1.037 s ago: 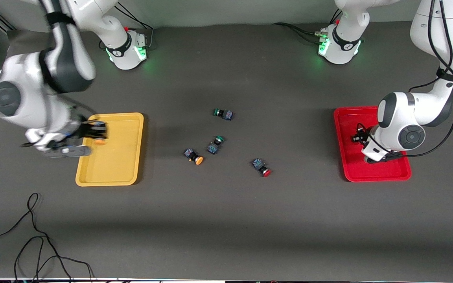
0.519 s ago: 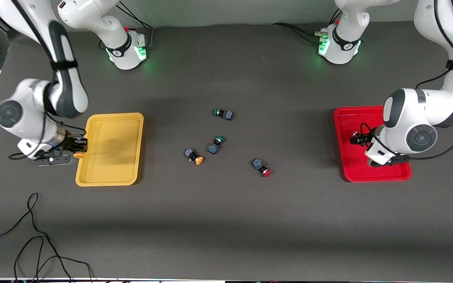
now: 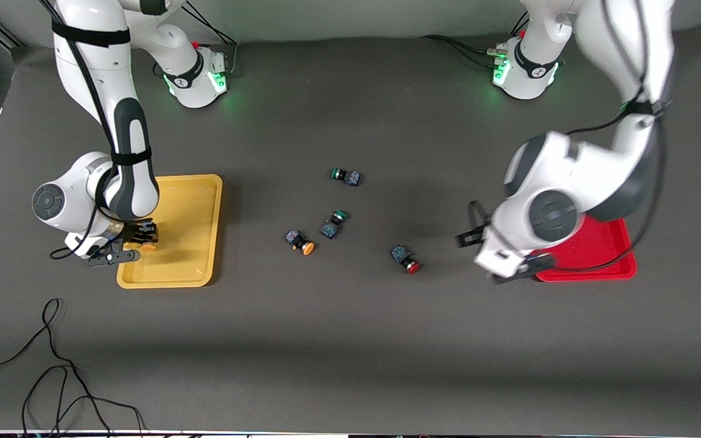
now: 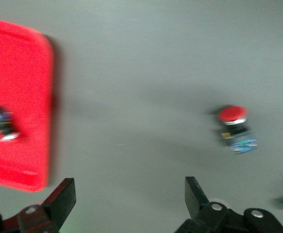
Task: Place red and yellow buttons in trays
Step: 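Reach the second red button with the left gripper while the right gripper withdraws, then grasp the red button with the left gripper while the right gripper reaches yellow, then place red button in red tray with the left gripper while the right gripper lifts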
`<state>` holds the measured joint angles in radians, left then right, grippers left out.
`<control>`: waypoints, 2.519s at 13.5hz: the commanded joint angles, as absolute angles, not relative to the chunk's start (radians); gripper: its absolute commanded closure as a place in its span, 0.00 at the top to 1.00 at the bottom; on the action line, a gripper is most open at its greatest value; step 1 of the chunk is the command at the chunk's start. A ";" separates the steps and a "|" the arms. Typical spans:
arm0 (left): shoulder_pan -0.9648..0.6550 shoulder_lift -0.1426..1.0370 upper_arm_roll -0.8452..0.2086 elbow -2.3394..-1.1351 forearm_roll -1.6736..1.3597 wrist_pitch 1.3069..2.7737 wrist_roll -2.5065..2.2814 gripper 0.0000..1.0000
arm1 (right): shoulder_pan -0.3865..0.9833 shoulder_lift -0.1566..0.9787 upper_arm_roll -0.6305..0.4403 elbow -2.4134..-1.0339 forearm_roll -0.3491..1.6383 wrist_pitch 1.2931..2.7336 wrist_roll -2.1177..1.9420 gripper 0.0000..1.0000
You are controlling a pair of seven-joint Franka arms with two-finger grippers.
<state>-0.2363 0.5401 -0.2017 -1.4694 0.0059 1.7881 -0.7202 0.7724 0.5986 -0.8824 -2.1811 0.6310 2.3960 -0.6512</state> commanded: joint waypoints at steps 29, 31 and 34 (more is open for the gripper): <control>0.180 0.284 -0.184 -2.021 0.147 1.982 -0.121 0.00 | 1.193 0.630 -0.644 -1.919 0.495 2.495 -0.428 1.00; 0.300 0.320 -0.184 -2.086 0.198 2.118 0.009 0.00 | 1.187 0.666 -0.620 -1.969 0.497 2.603 -0.428 1.00; 0.374 0.403 -0.183 -2.091 0.212 2.242 0.098 0.00 | 1.160 0.683 -0.580 -1.991 0.499 2.666 -0.426 0.99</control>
